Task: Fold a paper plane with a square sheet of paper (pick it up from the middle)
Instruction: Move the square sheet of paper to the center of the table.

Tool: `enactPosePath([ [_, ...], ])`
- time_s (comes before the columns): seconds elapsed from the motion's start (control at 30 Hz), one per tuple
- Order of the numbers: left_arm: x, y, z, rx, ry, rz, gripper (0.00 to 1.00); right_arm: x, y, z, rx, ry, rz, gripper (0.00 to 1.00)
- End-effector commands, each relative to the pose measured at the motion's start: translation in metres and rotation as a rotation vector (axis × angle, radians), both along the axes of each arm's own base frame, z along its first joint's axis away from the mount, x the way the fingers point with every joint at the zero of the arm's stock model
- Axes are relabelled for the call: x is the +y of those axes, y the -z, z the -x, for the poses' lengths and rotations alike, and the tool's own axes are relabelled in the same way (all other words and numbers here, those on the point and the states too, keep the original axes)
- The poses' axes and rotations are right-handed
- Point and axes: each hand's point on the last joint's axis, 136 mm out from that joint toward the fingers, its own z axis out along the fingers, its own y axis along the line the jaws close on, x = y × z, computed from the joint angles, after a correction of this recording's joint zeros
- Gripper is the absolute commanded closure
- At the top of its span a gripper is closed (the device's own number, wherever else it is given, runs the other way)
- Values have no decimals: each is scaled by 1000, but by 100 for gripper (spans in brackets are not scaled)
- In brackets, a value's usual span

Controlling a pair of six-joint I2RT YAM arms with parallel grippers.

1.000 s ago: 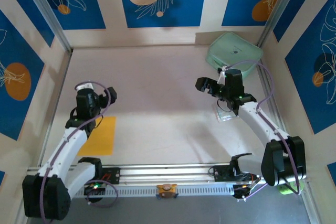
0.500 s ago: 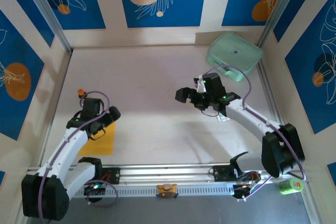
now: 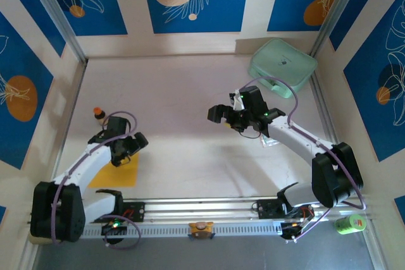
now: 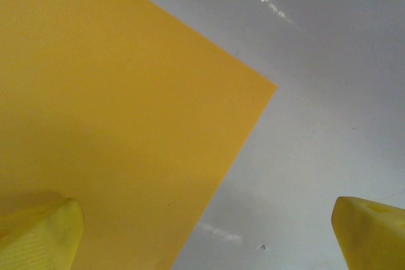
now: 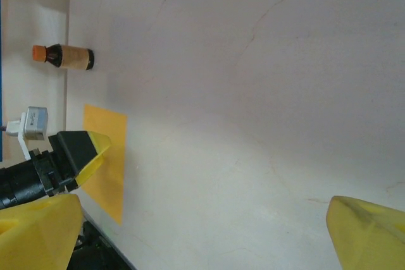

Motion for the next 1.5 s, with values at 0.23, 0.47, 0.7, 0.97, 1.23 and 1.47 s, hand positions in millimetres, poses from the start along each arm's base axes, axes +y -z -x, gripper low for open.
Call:
enactPosePath([
  [0.23,-46,6,-10,-23,12,175,0,-22,-24,-1,-101,153,-47,1],
  [0.47,-107,-3,-26,-73,49,250,0,-47,-28,2,-128,269,-49,1],
  [0.7,-143,-40,-49,-157,194,223,0,-77,-39,-3,-124,348,11,1],
  [0.97,-94,-47,-55,-148,367,154,0,-71,-61,5,-262,250,-114,1],
  [1.23,-73,-10,-39,36,412,120,0,-64,-54,3,-234,258,-60,1],
  [1.47,-80,21,-29,121,316,201,0,-68,-40,2,-151,246,47,1],
])
